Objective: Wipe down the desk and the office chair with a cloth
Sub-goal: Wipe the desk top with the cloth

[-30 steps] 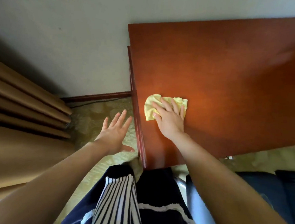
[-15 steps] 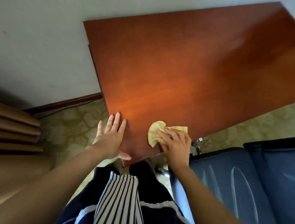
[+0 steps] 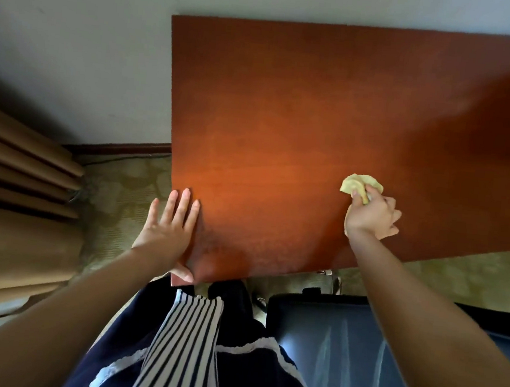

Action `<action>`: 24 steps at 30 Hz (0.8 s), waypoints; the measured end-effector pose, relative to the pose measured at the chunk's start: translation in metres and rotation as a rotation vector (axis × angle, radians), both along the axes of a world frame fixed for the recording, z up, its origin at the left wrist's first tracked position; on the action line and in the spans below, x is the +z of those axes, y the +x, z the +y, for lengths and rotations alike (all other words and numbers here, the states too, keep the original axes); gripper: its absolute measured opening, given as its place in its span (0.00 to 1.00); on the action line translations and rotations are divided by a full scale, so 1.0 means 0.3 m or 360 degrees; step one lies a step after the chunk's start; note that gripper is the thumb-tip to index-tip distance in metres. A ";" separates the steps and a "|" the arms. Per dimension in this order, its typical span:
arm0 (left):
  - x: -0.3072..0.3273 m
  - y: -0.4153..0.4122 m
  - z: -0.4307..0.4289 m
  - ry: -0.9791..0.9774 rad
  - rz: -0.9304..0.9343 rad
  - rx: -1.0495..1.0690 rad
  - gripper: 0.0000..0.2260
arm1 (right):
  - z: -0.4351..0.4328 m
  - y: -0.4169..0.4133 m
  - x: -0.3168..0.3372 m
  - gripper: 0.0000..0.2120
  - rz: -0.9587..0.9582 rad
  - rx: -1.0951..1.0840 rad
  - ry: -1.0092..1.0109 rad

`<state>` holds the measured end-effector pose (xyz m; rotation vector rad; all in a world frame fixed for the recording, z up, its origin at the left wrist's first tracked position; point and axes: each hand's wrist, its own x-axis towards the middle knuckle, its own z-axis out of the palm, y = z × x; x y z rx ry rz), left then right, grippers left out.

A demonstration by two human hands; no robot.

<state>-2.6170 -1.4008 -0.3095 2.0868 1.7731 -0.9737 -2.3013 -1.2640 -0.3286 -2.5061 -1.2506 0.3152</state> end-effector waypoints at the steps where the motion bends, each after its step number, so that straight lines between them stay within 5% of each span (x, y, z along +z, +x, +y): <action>1: 0.000 0.002 0.003 -0.0001 0.0010 0.0007 0.65 | 0.019 -0.027 -0.001 0.14 0.0011 0.0025 0.0019; 11: 0.039 0.034 0.015 -0.0116 0.0127 0.0086 0.65 | -0.154 -0.451 -0.025 0.16 -0.0002 0.1243 0.0163; 17: 0.067 0.049 0.016 -0.0169 0.0173 0.0103 0.65 | -0.353 -0.401 -0.034 0.18 -0.0015 0.1932 0.0208; 24: 0.071 0.041 0.021 -0.0187 0.0156 0.0119 0.66 | -0.425 -0.147 -0.056 0.16 -0.0107 0.2027 0.0424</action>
